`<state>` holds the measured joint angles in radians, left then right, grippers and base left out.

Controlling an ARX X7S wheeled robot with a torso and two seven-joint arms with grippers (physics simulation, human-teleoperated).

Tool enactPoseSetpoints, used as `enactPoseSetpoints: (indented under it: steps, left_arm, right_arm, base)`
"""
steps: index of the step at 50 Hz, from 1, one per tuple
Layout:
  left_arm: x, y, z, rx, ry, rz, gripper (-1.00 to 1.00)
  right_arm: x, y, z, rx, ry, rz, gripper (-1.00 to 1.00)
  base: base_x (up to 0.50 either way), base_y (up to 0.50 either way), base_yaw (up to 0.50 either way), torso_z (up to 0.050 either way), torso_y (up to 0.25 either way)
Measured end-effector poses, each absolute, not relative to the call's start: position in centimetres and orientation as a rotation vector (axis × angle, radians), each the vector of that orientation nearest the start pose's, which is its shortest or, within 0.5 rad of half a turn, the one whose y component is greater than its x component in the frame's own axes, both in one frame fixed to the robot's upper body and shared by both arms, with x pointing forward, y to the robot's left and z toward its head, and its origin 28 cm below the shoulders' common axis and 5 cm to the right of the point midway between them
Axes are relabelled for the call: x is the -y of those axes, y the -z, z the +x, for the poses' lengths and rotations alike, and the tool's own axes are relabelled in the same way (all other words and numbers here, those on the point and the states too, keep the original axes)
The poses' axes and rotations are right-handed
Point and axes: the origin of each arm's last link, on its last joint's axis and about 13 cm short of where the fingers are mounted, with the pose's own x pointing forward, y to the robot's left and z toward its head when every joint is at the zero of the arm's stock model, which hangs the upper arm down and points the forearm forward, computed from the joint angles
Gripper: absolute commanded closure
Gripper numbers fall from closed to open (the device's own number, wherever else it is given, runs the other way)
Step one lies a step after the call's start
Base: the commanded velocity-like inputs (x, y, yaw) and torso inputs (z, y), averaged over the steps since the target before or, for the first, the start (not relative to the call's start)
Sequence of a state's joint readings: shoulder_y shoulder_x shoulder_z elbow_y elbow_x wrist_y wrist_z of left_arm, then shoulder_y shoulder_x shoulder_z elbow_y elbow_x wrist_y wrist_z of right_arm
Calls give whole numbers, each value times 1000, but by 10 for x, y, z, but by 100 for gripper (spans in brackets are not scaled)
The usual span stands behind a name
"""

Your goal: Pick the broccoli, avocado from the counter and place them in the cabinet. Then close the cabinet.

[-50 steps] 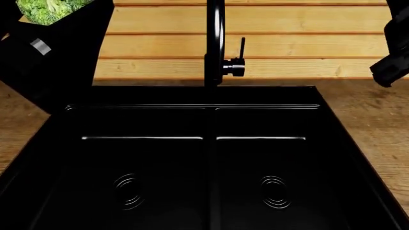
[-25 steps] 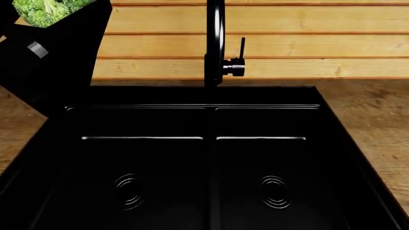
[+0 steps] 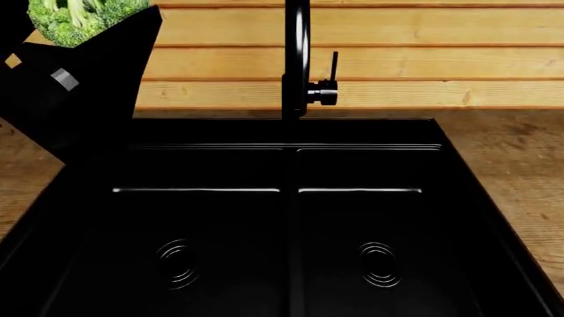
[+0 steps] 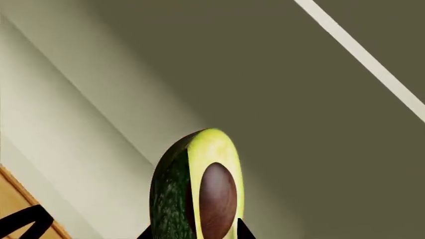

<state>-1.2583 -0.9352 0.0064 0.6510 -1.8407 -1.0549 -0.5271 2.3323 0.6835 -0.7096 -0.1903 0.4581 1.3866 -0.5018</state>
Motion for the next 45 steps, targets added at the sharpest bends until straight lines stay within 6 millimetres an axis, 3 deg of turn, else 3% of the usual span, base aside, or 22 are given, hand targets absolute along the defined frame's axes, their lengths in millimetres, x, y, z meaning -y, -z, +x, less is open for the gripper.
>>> enactPoseSetpoints:
  steps: [26,27,45]
  left_arm:
    - [-269,-353,167,333,566,168,100]
    - [-268,-353,167,333,566,168,100]
    - [-268,-351,169,327,569,165,100]
  right_arm:
    - [189,-609,204,344,-98,-746,100]
    - [189,-610,205,335,-92,-745,-100]
    - [182,-611,231,132,-117,-796,-100]
  base:
    - [0,0,0,0,0]
    - [0,0,0,0,0]
    - [0,0,0,0,1]
